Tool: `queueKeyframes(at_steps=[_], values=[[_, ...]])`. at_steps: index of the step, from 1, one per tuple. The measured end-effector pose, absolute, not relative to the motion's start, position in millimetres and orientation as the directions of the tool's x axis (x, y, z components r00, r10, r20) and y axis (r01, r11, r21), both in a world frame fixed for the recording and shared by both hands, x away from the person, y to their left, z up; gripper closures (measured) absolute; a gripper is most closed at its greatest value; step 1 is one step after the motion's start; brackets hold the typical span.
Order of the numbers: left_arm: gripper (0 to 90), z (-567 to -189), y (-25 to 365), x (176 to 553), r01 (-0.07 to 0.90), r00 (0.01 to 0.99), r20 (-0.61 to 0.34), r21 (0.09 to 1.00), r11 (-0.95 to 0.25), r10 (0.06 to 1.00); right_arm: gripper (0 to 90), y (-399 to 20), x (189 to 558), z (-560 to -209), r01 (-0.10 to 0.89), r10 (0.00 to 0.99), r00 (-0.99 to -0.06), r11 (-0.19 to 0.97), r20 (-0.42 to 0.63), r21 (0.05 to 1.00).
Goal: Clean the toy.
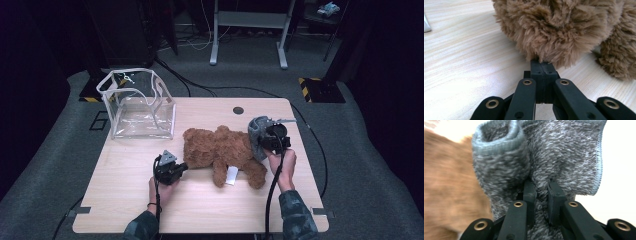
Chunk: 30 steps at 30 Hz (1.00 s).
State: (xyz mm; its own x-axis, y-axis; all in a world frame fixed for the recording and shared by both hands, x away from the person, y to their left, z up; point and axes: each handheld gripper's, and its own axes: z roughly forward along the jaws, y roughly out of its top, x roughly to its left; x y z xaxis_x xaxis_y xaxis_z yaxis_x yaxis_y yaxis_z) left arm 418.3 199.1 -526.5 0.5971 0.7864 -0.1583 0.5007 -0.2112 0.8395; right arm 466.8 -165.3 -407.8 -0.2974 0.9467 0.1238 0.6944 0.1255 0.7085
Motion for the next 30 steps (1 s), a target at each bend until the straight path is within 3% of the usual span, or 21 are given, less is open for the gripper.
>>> queueKeyframes(at_steps=[3,6,8,12,21,25,30], values=[[89.8,-526.4,199.6,418.5,0.508,0.594,-0.161,0.835,-0.212,0.788,80.1,-147.9,458.5,-401.9,0.661,0.914,-0.389,0.189,0.117,0.726],[89.8,-526.4,199.5,418.3,0.506,0.595,-0.160,0.836,-0.212,0.788,80.1,-135.5,463.6,-410.3,0.676,0.925,-0.377,0.251,0.033,0.693],[89.8,-526.2,200.2,418.0,0.509,0.593,-0.167,0.836,-0.207,0.788,80.1,-135.2,465.5,-409.6,0.682,0.929,-0.361,0.204,0.080,0.702],[89.8,-526.4,199.1,418.2,0.507,0.598,-0.160,0.835,-0.216,0.785,80.1,-105.1,455.3,-397.1,0.638,0.894,-0.445,0.269,0.060,0.722],[89.8,-526.3,199.1,418.2,0.510,0.599,-0.169,0.834,-0.210,0.783,80.1,-39.7,456.8,-411.9,0.617,0.833,-0.546,0.325,0.092,0.717],[89.7,-526.0,200.3,417.9,0.514,0.597,-0.178,0.833,-0.203,0.782,80.1,-45.2,452.8,-407.3,0.607,0.830,-0.551,0.334,0.080,0.721],[86.6,-525.9,200.2,417.5,0.515,0.594,-0.167,0.831,-0.212,0.787,80.0,-84.4,443.5,-397.2,0.602,0.860,-0.504,0.285,0.078,0.746]])
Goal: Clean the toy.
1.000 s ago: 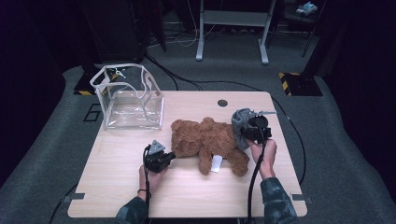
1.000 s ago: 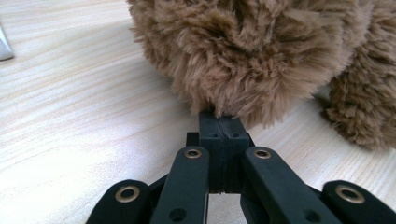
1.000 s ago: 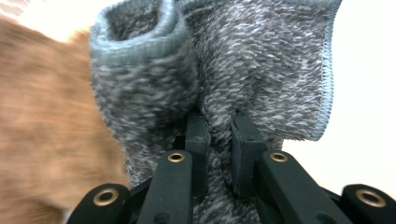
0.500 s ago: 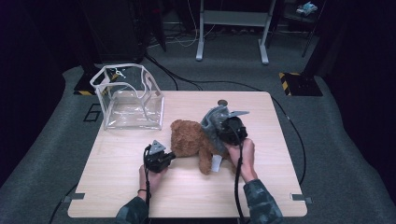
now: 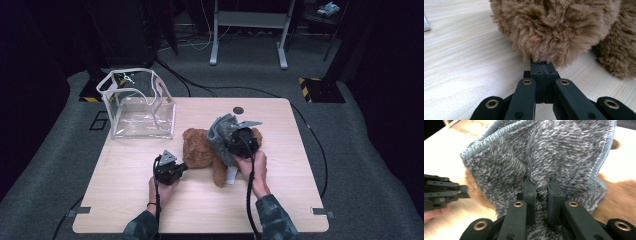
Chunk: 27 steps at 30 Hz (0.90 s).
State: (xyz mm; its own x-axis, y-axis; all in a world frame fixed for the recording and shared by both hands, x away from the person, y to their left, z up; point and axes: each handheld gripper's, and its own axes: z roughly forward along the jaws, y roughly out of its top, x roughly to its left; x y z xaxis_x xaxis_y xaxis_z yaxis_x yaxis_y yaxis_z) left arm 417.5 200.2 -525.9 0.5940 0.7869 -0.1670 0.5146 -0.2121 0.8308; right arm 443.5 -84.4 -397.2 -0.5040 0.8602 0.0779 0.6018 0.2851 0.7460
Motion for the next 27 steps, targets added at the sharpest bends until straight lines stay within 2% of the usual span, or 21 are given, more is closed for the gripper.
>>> queueKeyframes(at_steps=[2,6,9,12,19,27], values=[[80.3,-525.9,199.9,417.0,0.516,0.598,-0.167,0.829,-0.216,0.784,80.1,-100.9,439.1,-397.3,0.598,0.869,-0.487,0.262,0.084,0.757],[51.3,-523.6,201.0,412.5,0.548,0.572,-0.191,0.813,-0.199,0.798,80.1,-125.0,427.7,-396.8,0.602,0.893,-0.439,0.212,0.098,0.770],[38.2,-519.6,200.8,402.0,0.545,0.562,-0.182,0.815,-0.196,0.807,80.1,-137.2,419.0,-396.3,0.596,0.904,-0.419,0.208,0.079,0.776],[31.6,-516.6,199.4,392.4,0.547,0.560,-0.198,0.818,-0.179,0.804,80.1,-152.4,412.9,-399.9,0.595,0.916,-0.391,0.182,0.085,0.783],[23.4,-509.8,171.0,379.1,0.527,0.610,-0.198,0.824,-0.207,0.767,80.1,-183.7,400.4,-417.2,0.625,0.942,-0.316,0.119,0.111,0.772],[20.2,-507.9,123.8,371.7,0.533,0.632,-0.210,0.817,-0.222,0.746,80.1,-204.0,388.6,-437.0,0.651,0.954,-0.264,0.066,0.144,0.756]])
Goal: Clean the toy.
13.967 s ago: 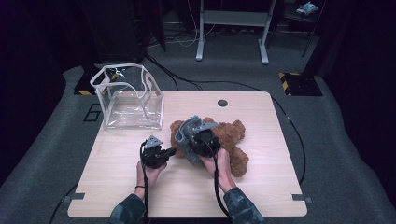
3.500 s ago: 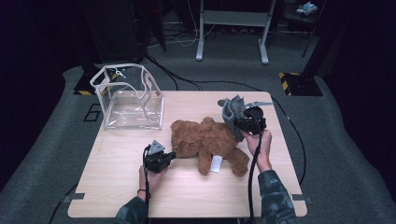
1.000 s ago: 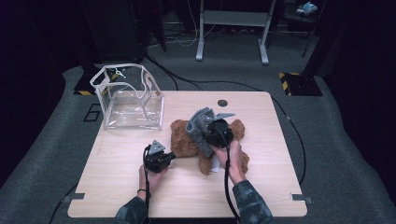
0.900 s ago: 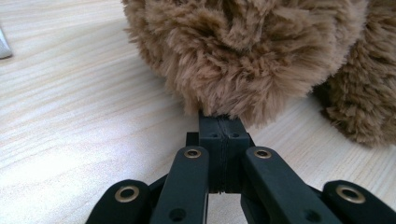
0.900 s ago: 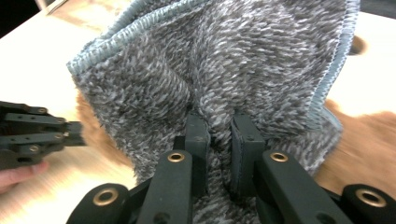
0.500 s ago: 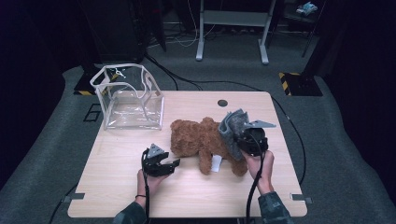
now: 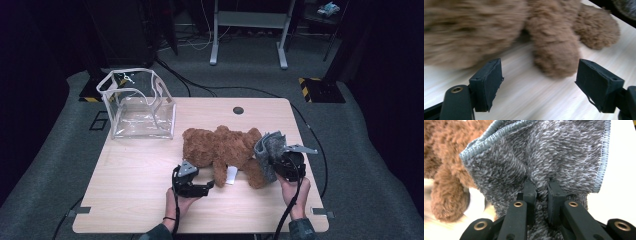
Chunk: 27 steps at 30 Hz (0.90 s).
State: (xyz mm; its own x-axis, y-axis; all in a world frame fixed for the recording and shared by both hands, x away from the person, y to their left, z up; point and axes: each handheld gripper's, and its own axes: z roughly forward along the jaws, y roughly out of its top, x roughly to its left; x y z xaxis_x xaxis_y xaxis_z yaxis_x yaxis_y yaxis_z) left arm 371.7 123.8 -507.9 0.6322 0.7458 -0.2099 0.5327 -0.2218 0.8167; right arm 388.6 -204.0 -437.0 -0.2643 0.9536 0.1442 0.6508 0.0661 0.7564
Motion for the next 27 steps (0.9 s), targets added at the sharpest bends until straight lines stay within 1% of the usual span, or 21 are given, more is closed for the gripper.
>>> queueKeyframes(at_steps=[4,6,7,8,9,11,12,14,15,16,17,18,20,21,23,27], values=[[19.8,-507.2,104.4,372.9,0.529,0.632,-0.172,0.808,-0.259,0.756,80.1,-213.2,383.5,-444.0,0.654,0.958,-0.239,0.040,0.156,0.756],[20.8,-508.5,96.6,375.1,0.545,0.620,-0.180,0.799,-0.254,0.764,80.1,-218.8,381.4,-447.3,0.654,0.960,-0.229,0.026,0.164,0.756],[20.7,-509.1,92.4,375.9,0.541,0.617,-0.161,0.798,-0.266,0.770,80.1,-221.8,381.7,-449.2,0.657,0.959,-0.223,0.017,0.173,0.754],[21.6,-510.3,88.9,377.0,0.539,0.606,-0.151,0.800,-0.264,0.781,80.1,-224.1,382.6,-451.2,0.663,0.960,-0.215,0.010,0.177,0.749],[24.6,-512.1,85.3,379.5,0.550,0.599,-0.150,0.791,-0.268,0.787,80.1,-226.0,383.6,-452.9,0.666,0.961,-0.213,0.010,0.178,0.746],[25.7,-514.6,80.0,380.8,0.556,0.587,-0.139,0.786,-0.272,0.798,80.1,-227.7,384.1,-455.4,0.671,0.963,-0.208,0.014,0.171,0.741],[27.5,-515.5,76.8,380.3,0.550,0.584,-0.115,0.784,-0.287,0.804,80.1,-229.1,383.6,-456.0,0.671,0.963,-0.212,0.019,0.167,0.741],[32.2,-518.5,72.1,380.2,0.546,0.574,-0.089,0.782,-0.300,0.814,80.1,-231.6,382.2,-456.3,0.672,0.963,-0.198,-0.002,0.181,0.741],[39.2,-519.5,71.0,380.7,0.543,0.569,-0.070,0.780,-0.311,0.819,80.1,-233.2,382.2,-457.0,0.670,0.964,-0.204,0.009,0.173,0.743],[44.3,-520.9,71.1,381.8,0.550,0.561,-0.084,0.781,-0.295,0.823,80.1,-233.4,381.4,-458.0,0.673,0.965,-0.198,0.007,0.172,0.739],[47.0,-522.2,70.7,383.4,0.553,0.561,-0.087,0.780,-0.294,0.823,80.1,-234.3,380.6,-459.9,0.676,0.963,-0.196,-0.003,0.184,0.737],[53.9,-522.7,70.6,384.3,0.552,0.561,-0.084,0.779,-0.297,0.824,80.1,-234.9,379.9,-461.9,0.684,0.963,-0.188,-0.013,0.193,0.729],[60.1,-522.1,70.9,387.1,0.551,0.573,-0.087,0.777,-0.304,0.815,80.1,-235.6,379.8,-464.9,0.691,0.963,-0.189,-0.009,0.193,0.723],[63.0,-521.8,71.7,387.4,0.551,0.569,-0.094,0.781,-0.294,0.817,80.1,-236.0,379.1,-465.1,0.686,0.962,-0.195,-0.005,0.191,0.728],[67.2,-520.9,70.9,388.4,0.540,0.585,-0.083,0.782,-0.312,0.807,80.1,-237.2,377.0,-465.1,0.682,0.961,-0.191,-0.018,0.202,0.731],[71.1,-516.4,76.7,388.5,0.525,0.607,-0.095,0.793,-0.308,0.789,80.1,-240.6,373.0,-467.6,0.674,0.958,-0.190,-0.032,0.215,0.738]])
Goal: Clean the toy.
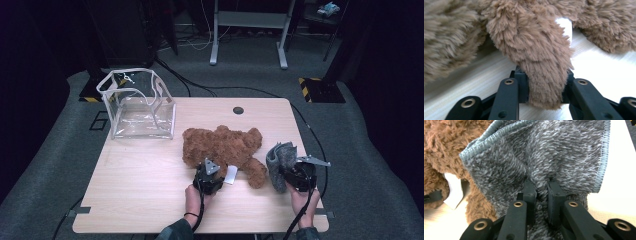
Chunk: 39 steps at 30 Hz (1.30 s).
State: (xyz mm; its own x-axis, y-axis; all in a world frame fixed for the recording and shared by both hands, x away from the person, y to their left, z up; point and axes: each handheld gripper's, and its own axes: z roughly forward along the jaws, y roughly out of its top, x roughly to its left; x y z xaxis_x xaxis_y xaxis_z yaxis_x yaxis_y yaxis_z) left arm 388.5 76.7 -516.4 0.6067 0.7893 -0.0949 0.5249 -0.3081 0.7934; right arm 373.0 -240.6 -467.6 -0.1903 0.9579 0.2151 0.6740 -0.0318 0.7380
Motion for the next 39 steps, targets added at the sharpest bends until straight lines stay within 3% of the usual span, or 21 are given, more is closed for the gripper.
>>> queueKeyframes(at_steps=[22,39], values=[[74.7,-455.3,90.9,417.2,0.379,0.660,0.006,0.860,-0.341,0.751,80.1,-256.6,367.8,-478.1,0.693,0.965,-0.142,-0.063,0.222,0.718],[75.5,-411.3,98.6,427.2,0.290,0.693,0.003,0.914,-0.283,0.721,80.0,-247.9,375.3,-472.6,0.699,0.967,-0.167,-0.023,0.194,0.715]])
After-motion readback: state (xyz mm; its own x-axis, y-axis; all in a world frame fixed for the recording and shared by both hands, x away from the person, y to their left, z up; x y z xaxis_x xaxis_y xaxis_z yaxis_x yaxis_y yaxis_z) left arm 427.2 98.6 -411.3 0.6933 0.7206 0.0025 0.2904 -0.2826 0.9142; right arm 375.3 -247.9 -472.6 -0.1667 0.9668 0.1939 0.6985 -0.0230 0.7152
